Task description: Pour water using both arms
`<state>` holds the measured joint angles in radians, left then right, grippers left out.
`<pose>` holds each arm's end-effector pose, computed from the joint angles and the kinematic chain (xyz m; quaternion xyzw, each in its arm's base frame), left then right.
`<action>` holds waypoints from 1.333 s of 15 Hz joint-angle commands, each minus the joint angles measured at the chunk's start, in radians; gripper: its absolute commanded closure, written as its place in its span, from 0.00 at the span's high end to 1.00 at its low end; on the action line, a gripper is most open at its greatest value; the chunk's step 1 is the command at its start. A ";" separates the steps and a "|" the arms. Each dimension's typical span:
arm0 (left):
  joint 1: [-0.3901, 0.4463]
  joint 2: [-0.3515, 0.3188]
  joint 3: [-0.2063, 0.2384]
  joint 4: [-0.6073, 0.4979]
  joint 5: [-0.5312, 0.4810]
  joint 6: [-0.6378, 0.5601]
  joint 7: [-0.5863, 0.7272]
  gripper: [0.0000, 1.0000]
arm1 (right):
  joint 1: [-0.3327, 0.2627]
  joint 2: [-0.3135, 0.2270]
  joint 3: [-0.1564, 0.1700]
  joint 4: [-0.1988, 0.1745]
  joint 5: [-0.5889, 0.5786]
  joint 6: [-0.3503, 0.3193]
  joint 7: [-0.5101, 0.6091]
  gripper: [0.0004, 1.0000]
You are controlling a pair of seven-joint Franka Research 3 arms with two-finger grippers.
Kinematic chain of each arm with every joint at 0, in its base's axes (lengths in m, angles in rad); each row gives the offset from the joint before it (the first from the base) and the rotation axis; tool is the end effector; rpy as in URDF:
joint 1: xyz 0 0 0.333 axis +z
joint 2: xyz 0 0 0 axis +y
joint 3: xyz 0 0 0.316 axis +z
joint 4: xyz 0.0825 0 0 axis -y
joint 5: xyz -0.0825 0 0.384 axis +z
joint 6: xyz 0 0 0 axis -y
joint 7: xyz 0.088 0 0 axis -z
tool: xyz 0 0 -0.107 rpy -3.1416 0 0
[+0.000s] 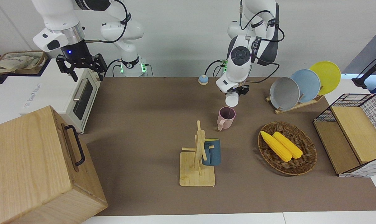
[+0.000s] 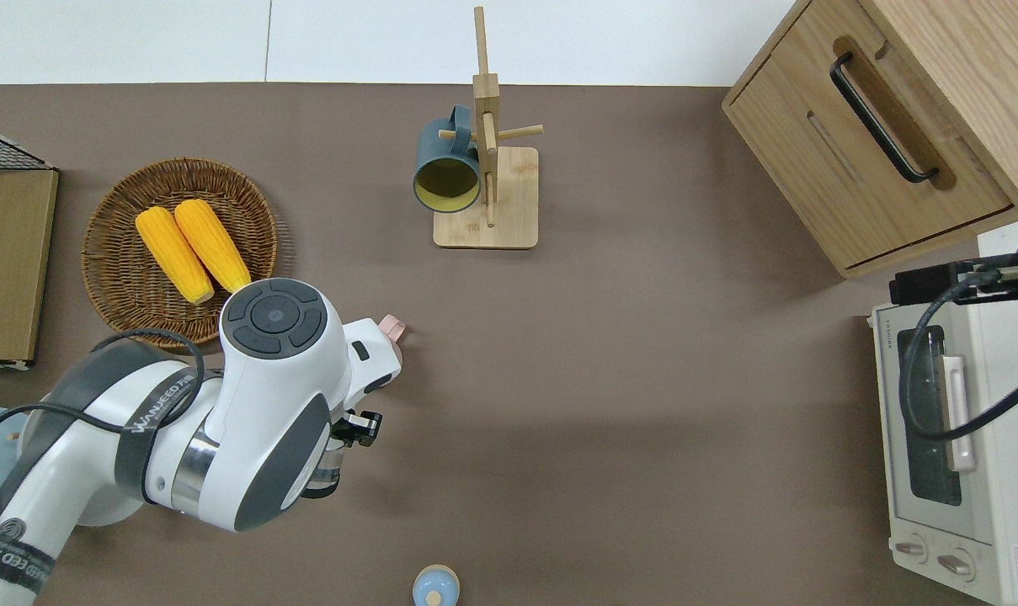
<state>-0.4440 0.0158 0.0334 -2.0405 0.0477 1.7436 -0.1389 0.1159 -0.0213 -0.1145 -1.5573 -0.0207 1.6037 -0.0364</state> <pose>0.4752 -0.2022 0.4126 -0.9774 0.1413 0.1436 0.0642 0.5517 -0.0021 0.6456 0.9992 0.0188 0.0336 0.0097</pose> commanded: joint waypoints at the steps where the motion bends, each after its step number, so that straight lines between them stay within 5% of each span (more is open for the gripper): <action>1: -0.007 -0.084 0.013 -0.077 -0.032 0.083 -0.010 0.00 | 0.001 -0.006 -0.002 0.000 0.007 -0.007 -0.013 0.99; 5: -0.007 -0.213 0.020 -0.243 -0.034 0.239 -0.014 0.00 | 0.001 -0.006 -0.002 0.000 0.007 -0.007 -0.013 0.99; 10: -0.010 -0.281 0.008 -0.401 -0.034 0.497 -0.108 0.00 | 0.001 -0.006 -0.002 0.000 0.007 -0.007 -0.013 0.99; 16: 0.005 -0.280 0.023 -0.391 -0.028 0.550 -0.158 0.00 | 0.001 -0.006 -0.002 0.000 0.007 -0.007 -0.013 0.99; 20: 0.102 -0.274 0.023 -0.351 0.024 0.577 -0.206 0.00 | 0.001 -0.006 -0.002 0.000 0.007 -0.007 -0.013 0.99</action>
<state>-0.4122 -0.2269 0.0533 -2.4165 0.0255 2.3066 -0.3025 0.1159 -0.0213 -0.1145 -1.5573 -0.0207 1.6037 -0.0364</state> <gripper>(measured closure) 0.348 0.004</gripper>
